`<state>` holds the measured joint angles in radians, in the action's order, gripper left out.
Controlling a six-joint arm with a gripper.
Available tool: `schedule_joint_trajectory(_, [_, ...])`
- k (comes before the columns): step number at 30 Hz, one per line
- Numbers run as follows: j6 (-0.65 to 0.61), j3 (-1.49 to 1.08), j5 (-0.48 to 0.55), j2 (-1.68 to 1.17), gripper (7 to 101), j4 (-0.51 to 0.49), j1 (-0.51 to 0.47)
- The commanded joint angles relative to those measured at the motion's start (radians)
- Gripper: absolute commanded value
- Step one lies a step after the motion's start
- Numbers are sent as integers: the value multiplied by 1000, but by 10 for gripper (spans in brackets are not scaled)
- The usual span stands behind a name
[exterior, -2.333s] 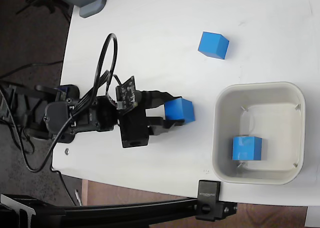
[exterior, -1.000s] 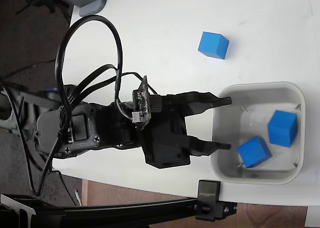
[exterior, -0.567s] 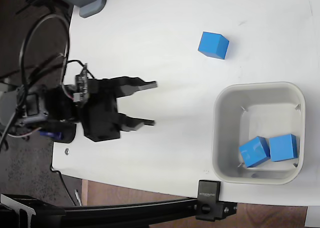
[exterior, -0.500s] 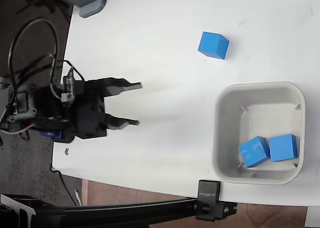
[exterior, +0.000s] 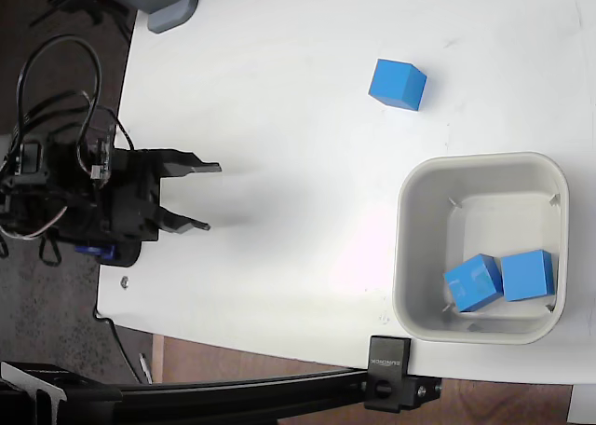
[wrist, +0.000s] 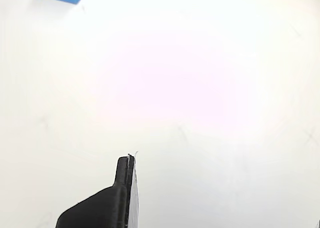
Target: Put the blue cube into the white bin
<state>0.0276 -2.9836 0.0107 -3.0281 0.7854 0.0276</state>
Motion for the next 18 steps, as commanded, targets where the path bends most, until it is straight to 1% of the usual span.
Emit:
schedule_joint_trajectory(1, [14,9,-77,-26,1000,-9,44])
schedule_joint_trajectory(4, [25,-6,-97,-26,989,-14,44])
schedule_joint_trajectory(18, [25,-11,-97,-26,1000,-14,46])
